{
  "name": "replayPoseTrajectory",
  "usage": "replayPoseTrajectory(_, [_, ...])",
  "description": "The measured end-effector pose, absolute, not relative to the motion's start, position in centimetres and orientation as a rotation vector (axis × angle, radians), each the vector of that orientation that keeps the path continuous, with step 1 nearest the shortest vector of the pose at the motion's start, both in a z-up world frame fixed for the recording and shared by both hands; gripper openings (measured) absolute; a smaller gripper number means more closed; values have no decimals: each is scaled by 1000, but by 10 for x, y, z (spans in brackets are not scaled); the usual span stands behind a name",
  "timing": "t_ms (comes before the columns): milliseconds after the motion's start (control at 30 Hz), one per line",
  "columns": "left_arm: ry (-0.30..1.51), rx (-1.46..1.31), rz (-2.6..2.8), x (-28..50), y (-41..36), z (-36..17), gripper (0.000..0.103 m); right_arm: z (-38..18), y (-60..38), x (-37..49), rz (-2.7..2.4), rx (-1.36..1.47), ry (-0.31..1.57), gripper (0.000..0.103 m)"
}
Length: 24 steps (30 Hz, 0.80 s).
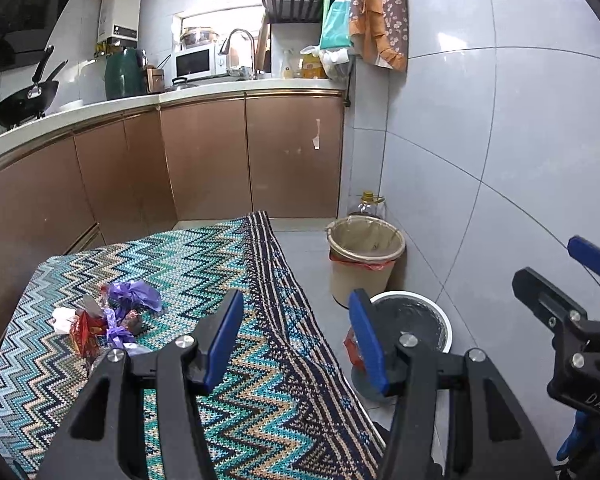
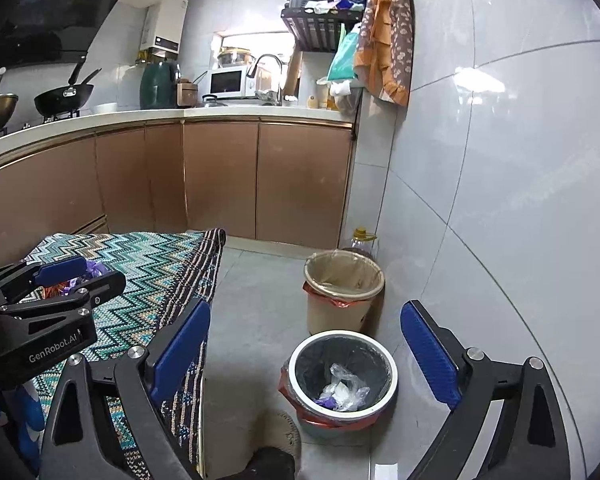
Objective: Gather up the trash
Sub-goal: 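Move both open tools back over the trash on the table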
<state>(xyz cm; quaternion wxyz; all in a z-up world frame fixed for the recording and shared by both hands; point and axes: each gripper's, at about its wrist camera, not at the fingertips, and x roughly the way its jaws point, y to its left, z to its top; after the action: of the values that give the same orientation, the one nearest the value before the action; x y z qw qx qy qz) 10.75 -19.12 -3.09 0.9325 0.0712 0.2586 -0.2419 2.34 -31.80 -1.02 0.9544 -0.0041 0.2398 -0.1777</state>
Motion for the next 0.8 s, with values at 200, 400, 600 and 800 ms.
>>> replayPoseTrajectory(200, [519,168,-495,99,-189,-29,64,-2,-312,17,-356,-21,458,101])
replayPoseTrajectory(400, [510,171,-496,91,-183,-29,64,3,-304,15,-352,-38,440,103])
replayPoseTrajectory(600, [488,170,-472,86,-176,-27,65,4,-300,12,-349,-38,419,103])
replayPoseTrajectory(800, [496,162,-454,87,-169,-28,68,4,-300,12,-335,-31,410,103])
